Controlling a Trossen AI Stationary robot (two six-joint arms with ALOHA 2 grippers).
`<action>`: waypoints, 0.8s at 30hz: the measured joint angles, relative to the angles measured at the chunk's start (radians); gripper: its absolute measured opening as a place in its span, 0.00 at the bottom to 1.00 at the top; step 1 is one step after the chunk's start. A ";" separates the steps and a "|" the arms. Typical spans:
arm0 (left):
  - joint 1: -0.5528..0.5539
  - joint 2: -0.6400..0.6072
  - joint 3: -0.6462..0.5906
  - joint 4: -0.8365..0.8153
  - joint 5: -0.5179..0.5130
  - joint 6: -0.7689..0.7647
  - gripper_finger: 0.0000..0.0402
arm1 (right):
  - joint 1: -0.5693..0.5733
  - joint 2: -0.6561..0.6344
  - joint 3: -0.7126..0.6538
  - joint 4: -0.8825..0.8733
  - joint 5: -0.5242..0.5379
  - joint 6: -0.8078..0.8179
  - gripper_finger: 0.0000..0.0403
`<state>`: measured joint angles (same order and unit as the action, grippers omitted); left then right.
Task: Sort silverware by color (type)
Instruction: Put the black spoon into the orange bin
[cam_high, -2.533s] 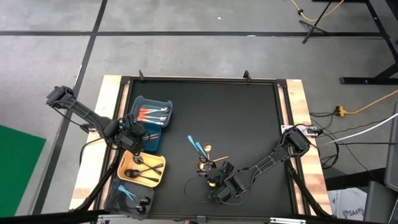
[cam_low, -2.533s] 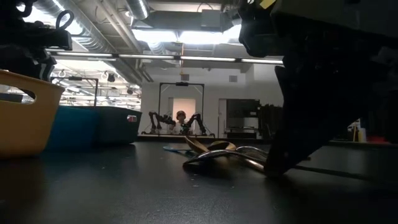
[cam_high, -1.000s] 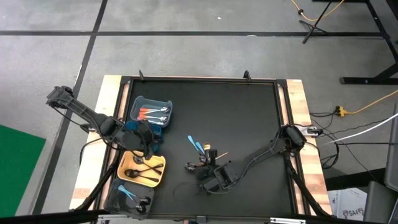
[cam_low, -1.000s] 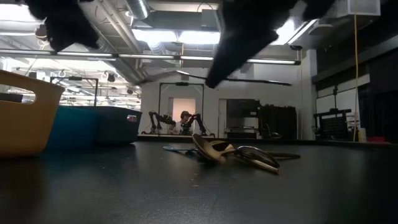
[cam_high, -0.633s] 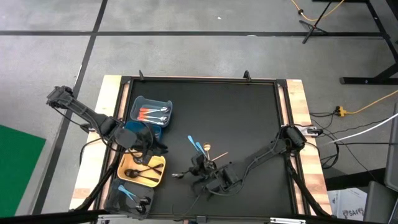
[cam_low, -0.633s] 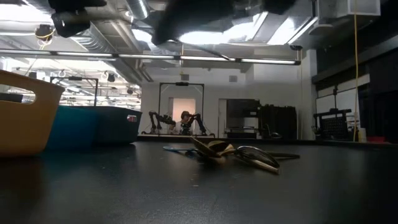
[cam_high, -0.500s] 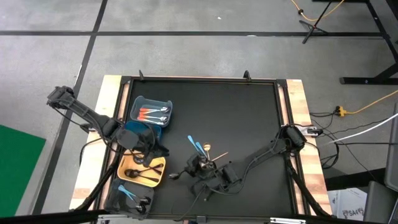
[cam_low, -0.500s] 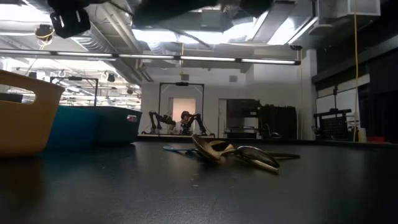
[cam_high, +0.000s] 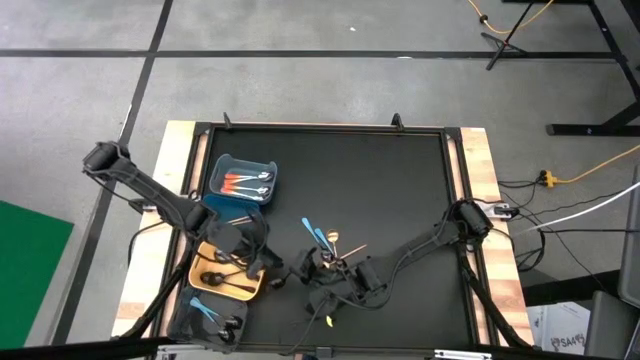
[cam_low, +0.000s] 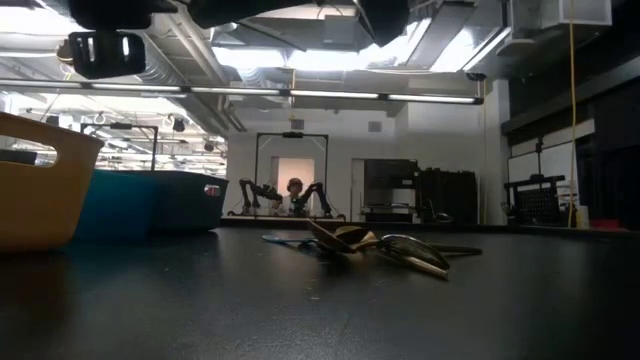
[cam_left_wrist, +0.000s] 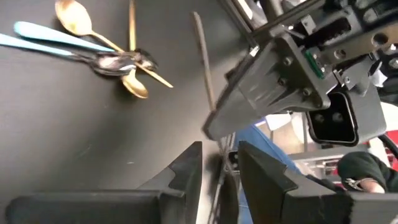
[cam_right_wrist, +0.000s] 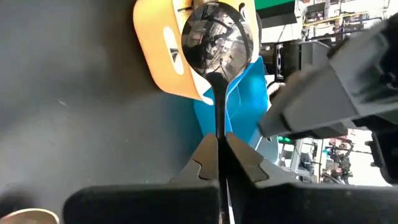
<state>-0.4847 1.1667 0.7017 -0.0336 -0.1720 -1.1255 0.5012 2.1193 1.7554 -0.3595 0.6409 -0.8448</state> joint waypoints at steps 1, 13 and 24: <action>0.000 0.015 0.000 0.019 0.005 0.000 0.24 | 0.000 0.000 0.000 -0.001 0.004 0.000 0.01; 0.000 0.110 0.000 0.085 0.014 -0.001 0.24 | -0.007 0.000 0.000 0.000 0.006 0.000 0.01; 0.000 0.115 0.000 0.102 0.030 0.001 0.24 | -0.027 -0.001 0.000 0.002 0.023 0.002 0.01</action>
<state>-0.4847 1.2819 0.7013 0.0685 -0.1421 -1.1244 0.4747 2.1185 1.7554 -0.3578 0.6638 -0.8429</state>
